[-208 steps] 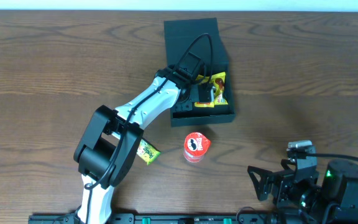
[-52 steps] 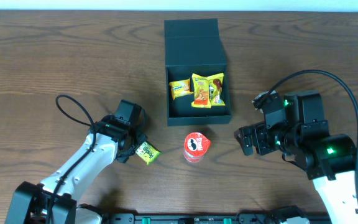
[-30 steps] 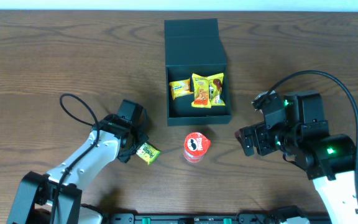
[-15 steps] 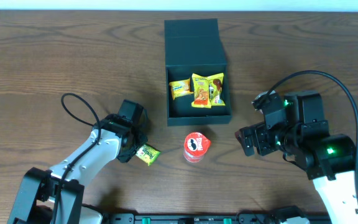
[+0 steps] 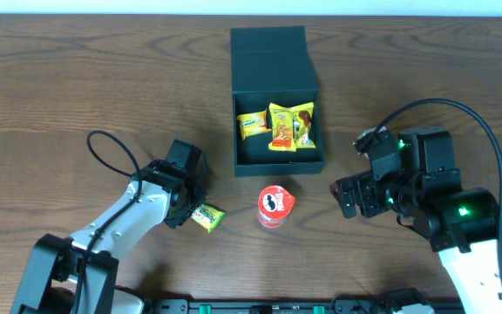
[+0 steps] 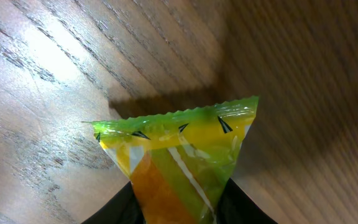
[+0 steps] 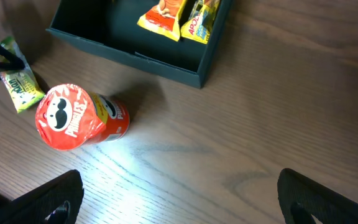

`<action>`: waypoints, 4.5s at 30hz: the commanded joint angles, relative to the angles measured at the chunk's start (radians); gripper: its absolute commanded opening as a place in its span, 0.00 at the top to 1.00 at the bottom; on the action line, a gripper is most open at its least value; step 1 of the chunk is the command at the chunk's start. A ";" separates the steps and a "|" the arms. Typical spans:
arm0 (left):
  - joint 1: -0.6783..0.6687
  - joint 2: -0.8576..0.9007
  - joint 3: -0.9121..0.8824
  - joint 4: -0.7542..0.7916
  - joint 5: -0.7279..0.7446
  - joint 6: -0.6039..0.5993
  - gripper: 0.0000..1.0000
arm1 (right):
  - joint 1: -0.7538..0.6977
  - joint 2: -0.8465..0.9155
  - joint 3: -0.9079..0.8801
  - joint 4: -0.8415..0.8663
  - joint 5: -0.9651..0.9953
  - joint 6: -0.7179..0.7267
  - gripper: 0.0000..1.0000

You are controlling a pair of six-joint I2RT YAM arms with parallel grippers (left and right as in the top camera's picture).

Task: Pack container
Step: 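Grasp the green Apollo wafer packet with the left gripper, then carry the green packet with the left gripper into the box, then release the green packet in the box and lift the left gripper out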

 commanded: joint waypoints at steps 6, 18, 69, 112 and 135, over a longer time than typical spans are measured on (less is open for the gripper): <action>0.002 0.016 0.058 -0.034 -0.001 0.098 0.75 | 0.008 -0.003 0.012 0.000 0.003 -0.014 0.01; 0.002 0.016 0.245 -0.167 -0.039 0.257 0.76 | 0.008 -0.003 0.012 0.007 0.003 -0.014 0.01; -0.240 0.252 0.598 0.128 0.115 1.536 0.79 | 0.006 -0.365 0.388 0.027 0.436 0.203 0.01; -0.432 0.403 0.598 0.249 -0.027 1.806 0.80 | 0.006 -0.368 0.414 -0.039 0.306 0.290 0.01; -0.445 0.439 0.598 0.304 0.045 1.797 0.73 | 0.006 -0.368 0.414 -0.038 0.306 0.291 0.01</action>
